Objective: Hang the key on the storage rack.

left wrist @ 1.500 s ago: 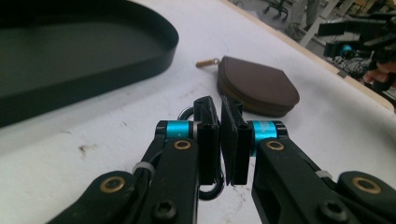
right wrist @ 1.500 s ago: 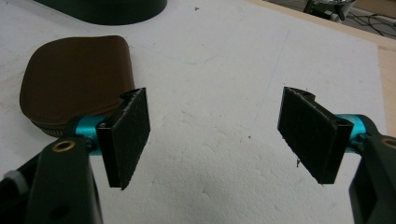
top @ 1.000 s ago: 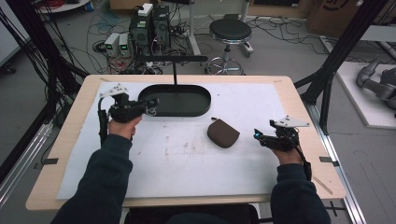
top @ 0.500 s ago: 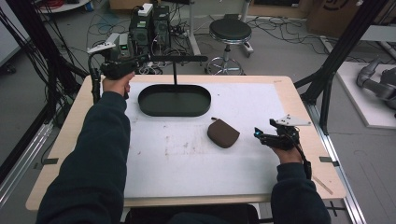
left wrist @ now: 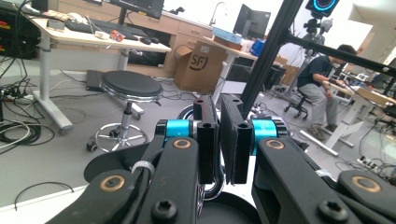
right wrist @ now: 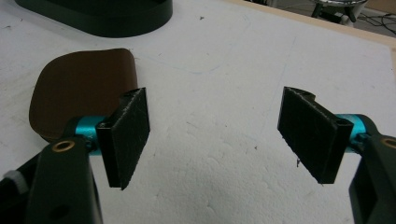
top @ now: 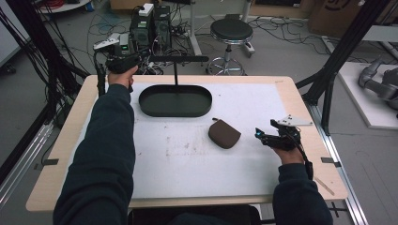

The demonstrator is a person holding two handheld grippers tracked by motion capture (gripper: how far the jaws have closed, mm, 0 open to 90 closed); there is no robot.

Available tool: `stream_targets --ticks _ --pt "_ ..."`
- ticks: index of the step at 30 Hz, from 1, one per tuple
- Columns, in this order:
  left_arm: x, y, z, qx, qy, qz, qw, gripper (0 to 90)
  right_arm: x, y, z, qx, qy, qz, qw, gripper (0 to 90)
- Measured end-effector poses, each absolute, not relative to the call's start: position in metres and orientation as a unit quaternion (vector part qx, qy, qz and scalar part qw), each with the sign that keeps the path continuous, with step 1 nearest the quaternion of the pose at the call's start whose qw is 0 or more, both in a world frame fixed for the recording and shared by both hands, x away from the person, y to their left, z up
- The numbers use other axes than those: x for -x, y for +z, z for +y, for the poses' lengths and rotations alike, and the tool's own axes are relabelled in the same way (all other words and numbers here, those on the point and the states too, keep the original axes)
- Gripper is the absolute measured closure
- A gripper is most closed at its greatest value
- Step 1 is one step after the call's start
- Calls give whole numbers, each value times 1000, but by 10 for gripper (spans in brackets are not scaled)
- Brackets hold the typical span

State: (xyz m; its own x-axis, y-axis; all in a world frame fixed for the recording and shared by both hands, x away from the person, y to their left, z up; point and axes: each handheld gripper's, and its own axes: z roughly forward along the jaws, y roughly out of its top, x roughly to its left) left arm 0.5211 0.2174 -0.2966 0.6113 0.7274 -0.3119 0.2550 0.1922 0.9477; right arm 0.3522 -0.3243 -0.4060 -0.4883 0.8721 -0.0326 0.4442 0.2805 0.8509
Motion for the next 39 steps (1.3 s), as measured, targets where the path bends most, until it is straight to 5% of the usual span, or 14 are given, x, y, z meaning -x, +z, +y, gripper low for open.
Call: stream_targets --ticks 39 --pt "-526 -330 239 -577 228 433 654 847 -353 -410 -319 -429 407 767 249 256"
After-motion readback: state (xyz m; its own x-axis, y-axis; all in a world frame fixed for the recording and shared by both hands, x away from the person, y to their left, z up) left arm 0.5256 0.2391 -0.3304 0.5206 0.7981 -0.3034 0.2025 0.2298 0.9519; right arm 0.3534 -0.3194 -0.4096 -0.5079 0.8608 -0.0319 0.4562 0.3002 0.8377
